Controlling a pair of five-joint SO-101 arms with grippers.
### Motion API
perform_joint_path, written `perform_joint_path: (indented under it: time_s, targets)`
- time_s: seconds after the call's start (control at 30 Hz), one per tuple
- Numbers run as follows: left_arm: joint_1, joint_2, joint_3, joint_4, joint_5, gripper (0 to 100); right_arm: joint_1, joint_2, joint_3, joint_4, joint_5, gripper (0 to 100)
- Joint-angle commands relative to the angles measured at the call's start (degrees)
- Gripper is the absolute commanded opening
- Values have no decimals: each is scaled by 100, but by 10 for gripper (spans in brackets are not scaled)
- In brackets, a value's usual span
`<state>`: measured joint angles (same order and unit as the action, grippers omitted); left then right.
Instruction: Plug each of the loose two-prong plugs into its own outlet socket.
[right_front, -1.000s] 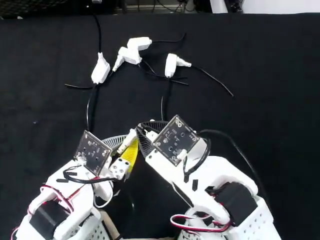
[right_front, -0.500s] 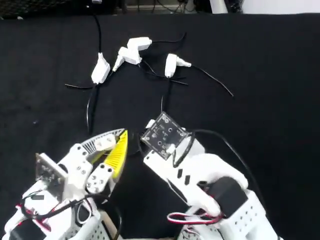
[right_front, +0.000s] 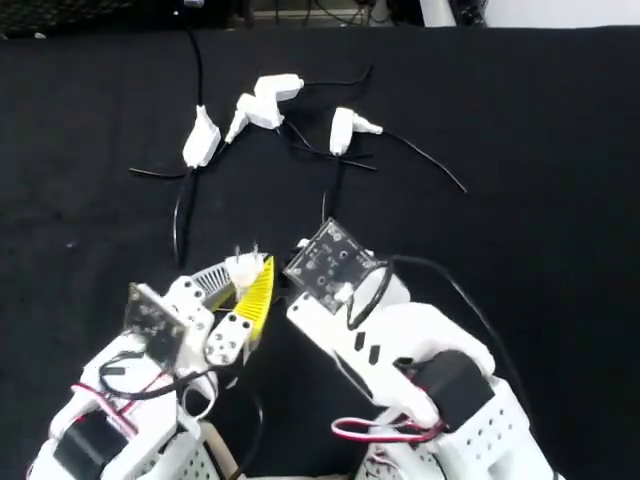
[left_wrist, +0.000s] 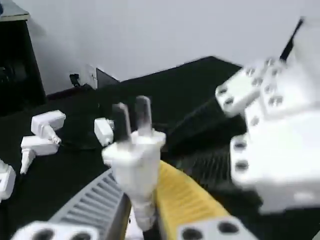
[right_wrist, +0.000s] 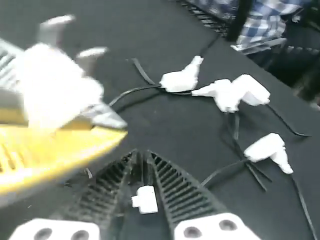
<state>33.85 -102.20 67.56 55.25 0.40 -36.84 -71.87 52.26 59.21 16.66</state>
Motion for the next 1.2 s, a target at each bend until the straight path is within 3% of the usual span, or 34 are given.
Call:
perform_joint_path:
  time_s: [0.0,0.2,0.37,0.53,0.67,0.9,1.17]
  targets:
    - [-224,62,330,-132,-193,41,818,-84,-57,-255,-97,15]
    - [-277,9,1420,79,-237,270,1442,-84,-66,-466,-510,16]
    - [-611,9,1622,158,-246,268,1442,-84,-66,-466,-536,21]
    - [-602,9,1270,484,-246,268,1442,-84,-22,-457,-563,106]
    - [-585,9,1086,484,-246,269,1433,-48,-22,-475,-563,106]
    - [180,9,365,484,-264,269,1134,-40,-13,-475,-563,106]
    - [-268,62,189,765,-281,269,1125,-40,4,-466,-563,106]
